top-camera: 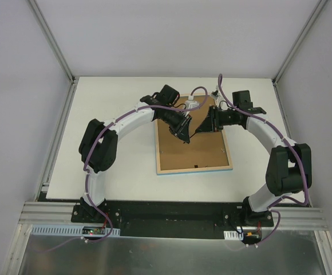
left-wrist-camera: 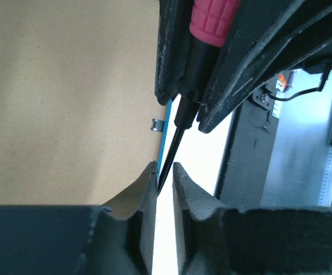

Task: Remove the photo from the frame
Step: Adjust the screwdriver, then release the photo frame item from the photo frame.

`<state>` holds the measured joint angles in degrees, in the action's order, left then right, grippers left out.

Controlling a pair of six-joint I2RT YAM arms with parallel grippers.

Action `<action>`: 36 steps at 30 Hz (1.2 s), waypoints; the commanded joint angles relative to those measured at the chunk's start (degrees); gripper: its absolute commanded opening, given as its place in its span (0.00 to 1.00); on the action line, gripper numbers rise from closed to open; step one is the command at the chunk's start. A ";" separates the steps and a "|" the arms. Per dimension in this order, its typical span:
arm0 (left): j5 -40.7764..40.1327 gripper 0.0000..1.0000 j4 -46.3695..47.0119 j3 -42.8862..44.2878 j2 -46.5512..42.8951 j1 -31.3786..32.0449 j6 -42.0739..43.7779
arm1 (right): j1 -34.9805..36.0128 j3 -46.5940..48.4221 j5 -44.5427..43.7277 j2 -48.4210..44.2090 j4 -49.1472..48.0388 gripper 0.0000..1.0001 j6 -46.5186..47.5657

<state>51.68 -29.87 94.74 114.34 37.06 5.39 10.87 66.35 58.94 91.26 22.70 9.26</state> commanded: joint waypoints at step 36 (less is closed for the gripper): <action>-23.65 0.97 -0.10 -2.98 1.31 -22.29 -9.61 | 15.93 -0.68 -14.46 -12.95 -14.51 0.01 20.64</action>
<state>29.15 -30.24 89.47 113.25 14.94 -2.28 25.15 66.19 45.21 78.39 14.02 28.45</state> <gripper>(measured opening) 0.987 0.282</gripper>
